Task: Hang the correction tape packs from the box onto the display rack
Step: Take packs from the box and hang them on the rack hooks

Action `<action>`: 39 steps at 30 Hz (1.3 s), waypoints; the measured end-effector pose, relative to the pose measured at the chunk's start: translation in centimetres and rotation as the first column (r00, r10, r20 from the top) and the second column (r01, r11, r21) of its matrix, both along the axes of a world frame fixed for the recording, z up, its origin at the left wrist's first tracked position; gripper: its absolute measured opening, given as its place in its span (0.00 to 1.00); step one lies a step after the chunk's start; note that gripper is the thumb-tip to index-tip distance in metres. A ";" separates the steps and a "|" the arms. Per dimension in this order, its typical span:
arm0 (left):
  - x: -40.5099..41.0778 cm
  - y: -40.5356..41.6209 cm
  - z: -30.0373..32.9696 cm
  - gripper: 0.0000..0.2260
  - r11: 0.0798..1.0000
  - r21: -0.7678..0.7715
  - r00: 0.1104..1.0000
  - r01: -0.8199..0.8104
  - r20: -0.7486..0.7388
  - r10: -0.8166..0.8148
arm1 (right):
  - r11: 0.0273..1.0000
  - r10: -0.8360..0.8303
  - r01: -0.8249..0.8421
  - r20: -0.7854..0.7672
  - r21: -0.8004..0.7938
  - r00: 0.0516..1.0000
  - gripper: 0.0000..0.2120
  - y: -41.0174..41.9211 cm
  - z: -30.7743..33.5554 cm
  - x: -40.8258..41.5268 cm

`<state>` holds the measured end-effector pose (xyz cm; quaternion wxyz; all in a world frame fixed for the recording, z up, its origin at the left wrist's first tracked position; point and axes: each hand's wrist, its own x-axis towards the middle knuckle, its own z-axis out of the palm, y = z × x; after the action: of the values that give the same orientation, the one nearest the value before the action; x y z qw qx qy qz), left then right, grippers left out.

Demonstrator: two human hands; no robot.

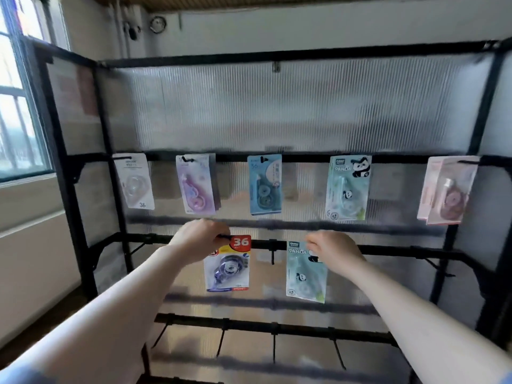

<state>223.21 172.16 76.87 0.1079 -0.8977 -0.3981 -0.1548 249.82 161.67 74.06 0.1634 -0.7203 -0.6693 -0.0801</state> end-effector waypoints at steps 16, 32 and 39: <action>8.2 -2.8 9.0 0.11 0.994 0.110 1.000 0.016 0.023 -0.019 | 0.944 0.013 -0.014 0.005 0.329 1.000 0.10 -2.2 11.1 8.9; 8.6 -2.5 9.7 0.10 0.993 0.115 0.999 -0.038 0.004 0.037 | 0.912 0.094 -0.074 -0.030 0.403 0.995 0.11 -0.4 13.6 11.4; 8.3 -2.4 8.4 0.10 0.994 0.082 0.997 -0.075 -0.010 0.076 | 0.932 0.122 -0.108 -0.019 0.347 0.992 0.15 0.0 13.3 12.1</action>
<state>231.47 169.80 85.29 0.1530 -0.8779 -0.4242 -0.1609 261.89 161.68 87.32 0.3049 -0.6416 -0.6824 -0.1722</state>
